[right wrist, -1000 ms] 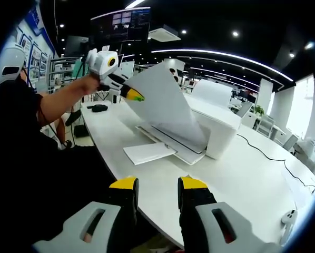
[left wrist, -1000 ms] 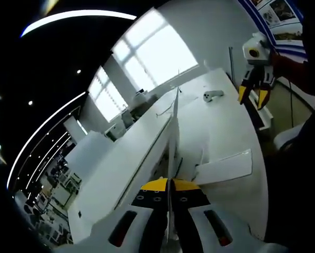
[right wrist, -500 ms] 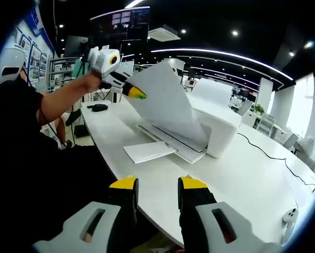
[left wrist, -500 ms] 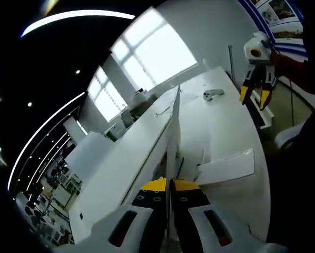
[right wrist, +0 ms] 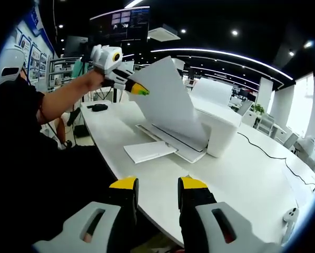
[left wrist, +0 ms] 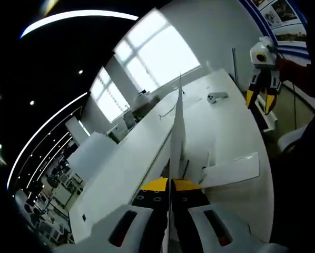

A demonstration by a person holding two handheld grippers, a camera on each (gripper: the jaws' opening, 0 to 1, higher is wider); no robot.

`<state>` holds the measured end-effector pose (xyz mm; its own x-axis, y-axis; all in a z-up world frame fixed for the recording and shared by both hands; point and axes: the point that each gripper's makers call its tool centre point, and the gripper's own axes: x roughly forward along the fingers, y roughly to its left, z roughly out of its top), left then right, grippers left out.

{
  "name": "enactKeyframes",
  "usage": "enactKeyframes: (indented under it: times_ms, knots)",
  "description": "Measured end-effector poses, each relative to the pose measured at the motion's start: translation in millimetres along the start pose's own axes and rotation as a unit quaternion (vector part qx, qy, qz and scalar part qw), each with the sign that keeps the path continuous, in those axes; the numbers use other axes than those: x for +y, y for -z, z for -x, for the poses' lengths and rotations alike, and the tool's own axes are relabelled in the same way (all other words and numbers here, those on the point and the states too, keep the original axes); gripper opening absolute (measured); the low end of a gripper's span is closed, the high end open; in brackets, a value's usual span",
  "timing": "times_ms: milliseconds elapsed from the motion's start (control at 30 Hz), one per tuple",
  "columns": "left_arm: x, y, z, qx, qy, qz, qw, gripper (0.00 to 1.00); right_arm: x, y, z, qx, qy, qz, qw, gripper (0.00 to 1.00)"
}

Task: Remove the paper from the printer output slot and place it on top of the printer

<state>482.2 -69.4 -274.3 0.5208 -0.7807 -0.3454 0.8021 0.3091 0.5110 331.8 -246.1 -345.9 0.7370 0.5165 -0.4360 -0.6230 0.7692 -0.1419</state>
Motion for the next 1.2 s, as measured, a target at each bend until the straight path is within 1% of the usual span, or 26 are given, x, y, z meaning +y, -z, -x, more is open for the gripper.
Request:
enactKeyframes:
  times_ms: [233,400,667,867,1000,1200]
  knots:
    - [9.5,4.2,-3,-0.005,0.000,0.020,0.9998,0.06,-1,-1.3,0,0.000,0.000,0.002,1.0000,0.26]
    - [15.7,5.4,-4,-0.005,-0.001,0.026,0.9996,0.05,-2,-3.1,1,0.000,0.002,0.003,1.0000,0.26]
    - [20.7,5.1,-5,-0.003,-0.001,0.024,0.9997,0.05,0,-5.5,0,0.001,-0.002,0.007,1.0000,0.26]
    - [23.9,1.7,-6,-0.002,-0.001,0.018,0.9998,0.05,-1,-4.6,-1,0.001,-0.001,0.006,1.0000,0.26]
    - [24.4,1.3,-8,0.000,0.000,0.015,0.9999,0.05,0,-2.5,-3,0.004,-0.002,0.004,1.0000,0.26]
    - [25.2,0.2,-8,0.003,0.000,0.010,0.9999,0.06,0,-4.5,-2,0.002,-0.001,0.006,1.0000,0.26]
